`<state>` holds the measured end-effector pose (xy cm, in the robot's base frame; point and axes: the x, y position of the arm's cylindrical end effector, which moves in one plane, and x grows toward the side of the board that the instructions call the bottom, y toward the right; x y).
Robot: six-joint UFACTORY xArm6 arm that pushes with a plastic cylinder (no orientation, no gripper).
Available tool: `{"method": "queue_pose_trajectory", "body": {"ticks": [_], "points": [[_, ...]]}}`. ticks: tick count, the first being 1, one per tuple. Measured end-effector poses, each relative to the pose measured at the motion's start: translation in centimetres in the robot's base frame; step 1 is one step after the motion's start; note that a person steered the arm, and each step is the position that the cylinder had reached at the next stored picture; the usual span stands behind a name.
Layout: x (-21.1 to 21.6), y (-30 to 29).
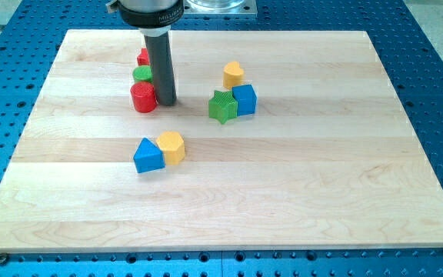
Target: Place the green star below the red circle
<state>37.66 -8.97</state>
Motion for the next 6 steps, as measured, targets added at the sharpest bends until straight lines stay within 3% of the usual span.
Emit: {"method": "queue_pose_trajectory", "body": {"ticks": [2,4,6], "points": [[0.0,0.7],[5.6,4.6],[7.9,6.6]]}}
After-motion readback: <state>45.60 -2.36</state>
